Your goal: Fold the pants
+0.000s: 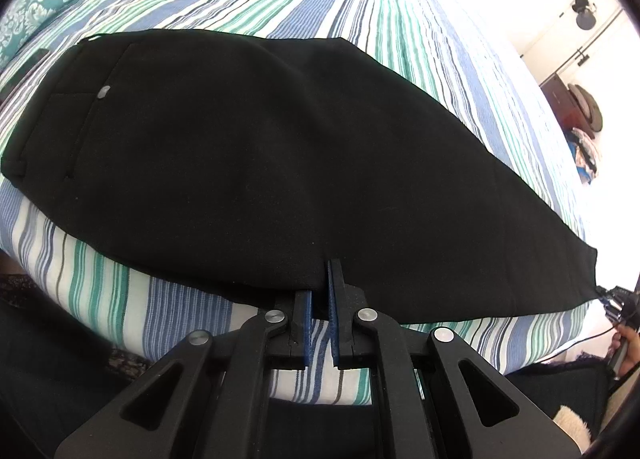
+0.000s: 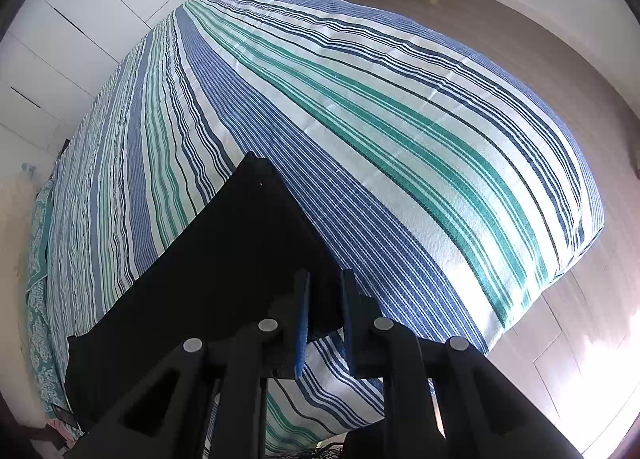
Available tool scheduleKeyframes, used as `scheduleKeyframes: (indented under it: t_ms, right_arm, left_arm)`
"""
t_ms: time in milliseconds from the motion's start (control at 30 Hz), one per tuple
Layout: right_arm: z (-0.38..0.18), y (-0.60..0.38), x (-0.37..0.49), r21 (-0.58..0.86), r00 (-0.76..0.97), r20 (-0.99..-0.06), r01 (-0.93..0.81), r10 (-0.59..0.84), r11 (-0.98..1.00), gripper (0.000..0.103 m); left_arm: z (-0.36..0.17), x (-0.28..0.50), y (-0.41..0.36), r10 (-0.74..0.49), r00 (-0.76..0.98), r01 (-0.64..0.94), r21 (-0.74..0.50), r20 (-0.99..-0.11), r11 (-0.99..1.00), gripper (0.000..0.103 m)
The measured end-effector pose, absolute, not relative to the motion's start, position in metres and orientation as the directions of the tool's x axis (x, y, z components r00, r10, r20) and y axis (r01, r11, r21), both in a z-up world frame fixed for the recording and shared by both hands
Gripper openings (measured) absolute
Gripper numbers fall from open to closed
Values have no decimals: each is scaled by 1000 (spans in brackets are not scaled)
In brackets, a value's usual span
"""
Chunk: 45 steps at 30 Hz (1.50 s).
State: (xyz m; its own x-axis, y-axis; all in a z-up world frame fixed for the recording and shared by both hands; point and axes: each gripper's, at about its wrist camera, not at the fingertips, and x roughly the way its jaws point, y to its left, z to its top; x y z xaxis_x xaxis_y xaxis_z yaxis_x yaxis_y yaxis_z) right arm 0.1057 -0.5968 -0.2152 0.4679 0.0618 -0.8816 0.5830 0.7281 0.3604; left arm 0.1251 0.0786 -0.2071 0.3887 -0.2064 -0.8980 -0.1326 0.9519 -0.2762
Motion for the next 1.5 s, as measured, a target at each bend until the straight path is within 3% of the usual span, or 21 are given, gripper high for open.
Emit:
scheduleKeyframes:
  t_ms: [100, 200, 267, 300, 333, 367, 567, 700, 833, 1067, 1233, 1367, 1433, 1500]
  right_arm:
    - [-216, -596, 102, 342, 459, -887, 587, 47, 734, 17]
    - [-214, -598, 98, 325, 454, -891, 603, 22, 729, 37]
    - [-211, -600, 93, 311, 448, -894, 615, 3, 725, 48]
    - [-207, -601, 90, 302, 452, -892, 621, -15, 723, 55]
    - [-202, -601, 87, 294, 460, -887, 624, -36, 724, 60]
    - [-195, -601, 83, 284, 470, -880, 623, -59, 729, 62]
    - [-141, -571, 64, 203, 563, -797, 590, -218, 781, 70]
    - [-111, -520, 61, 192, 659, -713, 514, -241, 836, 76]
    - [-101, -449, 64, 188, 734, -653, 396, -187, 899, 80]
    - [-125, -320, 85, 251, 733, -675, 117, 87, 961, 80]
    - [-141, -255, 85, 237, 676, -706, -56, 212, 970, 80]
    - [-147, -223, 77, 179, 651, -722, -151, 234, 972, 80]
    - [-151, -215, 74, 163, 641, -729, -177, 240, 970, 80]
    - [-154, -209, 71, 149, 634, -735, -195, 241, 969, 80]
  left_arm:
    - [-209, 126, 79, -208, 383, -129, -275, -900, 953, 6]
    - [-211, 127, 78, -202, 371, -122, -263, -907, 957, 11]
    - [-211, 125, 76, -170, 359, -124, -227, -918, 966, 28]
    - [-210, 123, 76, -151, 358, -124, -207, -921, 970, 53]
    - [-208, 120, 76, -141, 365, -124, -198, -920, 972, 68]
    - [-205, 116, 77, -142, 375, -124, -202, -916, 972, 68]
    - [-193, 89, 99, -256, 394, -138, -332, -883, 933, 68]
    - [-175, 74, 189, -266, 546, -356, -507, -795, 785, 68]
    - [-178, 61, 283, -149, 581, -577, -535, -800, 617, 68]
    - [-196, 84, 335, -125, 533, -633, -493, -837, 596, 66]
    - [-212, 107, 339, -122, 463, -653, -431, -878, 623, 38]
    - [-215, 123, 341, -115, 433, -643, -395, -894, 656, 33]
    - [-213, 124, 343, -106, 449, -641, -402, -887, 654, 17]
    - [-200, 119, 344, -86, 488, -621, -414, -869, 666, 11]
